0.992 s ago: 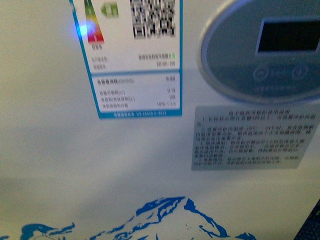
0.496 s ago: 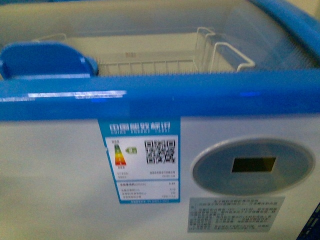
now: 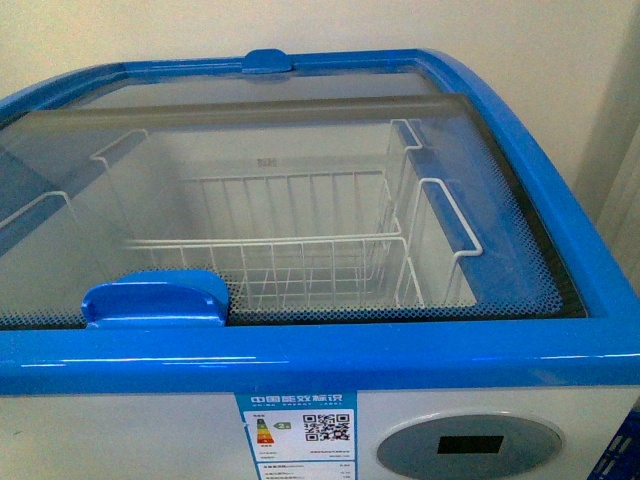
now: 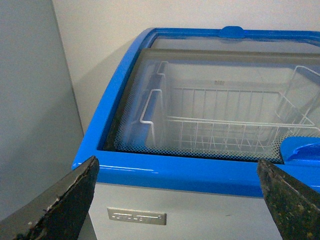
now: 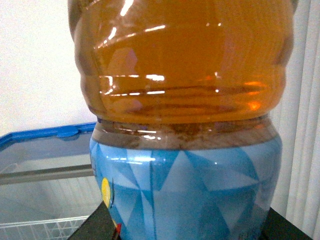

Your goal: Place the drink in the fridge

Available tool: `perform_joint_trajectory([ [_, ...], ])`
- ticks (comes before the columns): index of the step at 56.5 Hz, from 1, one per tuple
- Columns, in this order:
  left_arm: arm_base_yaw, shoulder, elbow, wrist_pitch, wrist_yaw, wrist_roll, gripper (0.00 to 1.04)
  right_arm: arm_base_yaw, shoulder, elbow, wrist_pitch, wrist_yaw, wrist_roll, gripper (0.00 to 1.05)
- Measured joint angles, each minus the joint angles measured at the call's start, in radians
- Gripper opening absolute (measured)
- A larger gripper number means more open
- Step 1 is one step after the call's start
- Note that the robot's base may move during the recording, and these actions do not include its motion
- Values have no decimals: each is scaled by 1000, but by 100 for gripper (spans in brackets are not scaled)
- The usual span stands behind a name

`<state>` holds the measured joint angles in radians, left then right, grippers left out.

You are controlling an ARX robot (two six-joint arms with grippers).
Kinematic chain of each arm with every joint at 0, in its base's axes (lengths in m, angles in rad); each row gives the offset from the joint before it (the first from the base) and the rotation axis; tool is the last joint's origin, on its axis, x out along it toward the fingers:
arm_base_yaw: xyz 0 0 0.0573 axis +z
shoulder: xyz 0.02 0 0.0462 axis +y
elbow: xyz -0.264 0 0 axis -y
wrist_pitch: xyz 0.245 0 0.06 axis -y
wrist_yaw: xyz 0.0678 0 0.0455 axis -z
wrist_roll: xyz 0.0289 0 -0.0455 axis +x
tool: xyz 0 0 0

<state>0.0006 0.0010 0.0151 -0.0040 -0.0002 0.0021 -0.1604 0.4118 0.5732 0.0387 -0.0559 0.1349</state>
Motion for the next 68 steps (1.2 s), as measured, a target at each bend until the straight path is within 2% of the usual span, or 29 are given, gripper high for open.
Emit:
perform_joint_trajectory([
  [6,2,2,0,-3,10,-11,97,0,0,0,0,0,0,37],
  [7,15,19,4,-10,64,-53,97,0,0,0,0,0,0,37],
  [11,53,95,3,45,168,-134,97,0,0,0,0,2,0,37],
  [22,159,457,7,449,432,-169,97,1,0,0,0,0,0,37],
  [31,229,868,91,856,663,-49,97,1,0,0,0,2,0,37],
  [34,237,990,137,946,754,29,97,1,0,0,0,1,0,37],
  [38,243,1066,175,922,861,156,97,1,0,0,0,1,0,37],
  [42,249,1093,196,886,922,246,97,1,0,0,0,1,0,37],
  [49,259,1112,269,715,1038,527,97,1,0,0,0,1,0,37],
  [58,255,1112,314,570,1081,701,97,1,0,0,0,1,0,37],
  [64,222,1103,343,547,1090,731,97,1,0,0,0,1,0,37],
  [65,170,1101,351,659,1050,599,97,1,0,0,0,1,0,37],
  [68,149,1124,354,689,1016,606,97,1,0,0,0,1,0,37],
])
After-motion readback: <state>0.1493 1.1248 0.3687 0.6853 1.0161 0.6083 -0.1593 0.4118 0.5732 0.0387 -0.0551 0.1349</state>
